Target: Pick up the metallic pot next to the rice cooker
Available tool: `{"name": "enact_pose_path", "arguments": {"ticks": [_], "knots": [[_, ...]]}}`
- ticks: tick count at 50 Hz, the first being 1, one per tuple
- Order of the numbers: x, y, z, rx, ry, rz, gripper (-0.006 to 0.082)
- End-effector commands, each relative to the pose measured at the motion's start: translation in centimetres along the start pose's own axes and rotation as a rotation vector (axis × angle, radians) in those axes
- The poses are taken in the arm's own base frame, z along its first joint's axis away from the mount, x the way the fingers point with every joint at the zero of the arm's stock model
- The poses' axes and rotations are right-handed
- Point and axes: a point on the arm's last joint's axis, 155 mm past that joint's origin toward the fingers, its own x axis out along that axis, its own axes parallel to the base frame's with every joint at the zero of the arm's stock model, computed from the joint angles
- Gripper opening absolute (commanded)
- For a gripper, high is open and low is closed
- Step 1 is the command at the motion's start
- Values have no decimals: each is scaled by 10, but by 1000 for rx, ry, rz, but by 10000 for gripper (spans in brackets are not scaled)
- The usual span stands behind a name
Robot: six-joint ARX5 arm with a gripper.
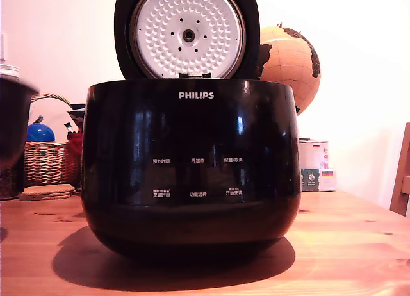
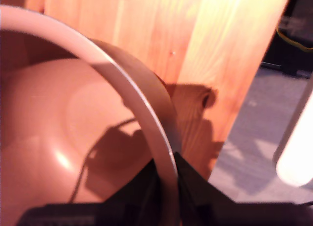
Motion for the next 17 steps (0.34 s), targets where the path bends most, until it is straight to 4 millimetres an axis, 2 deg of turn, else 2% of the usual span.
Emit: {"name": "enact_pose_path", "arguments": {"ticks": [1,6,17], "knots": [[-18,15,9,-24,-45,82,-21],[-26,18,13,-60,-66,103,-21],[-27,17,14,-57,-71,107,-21]]}}
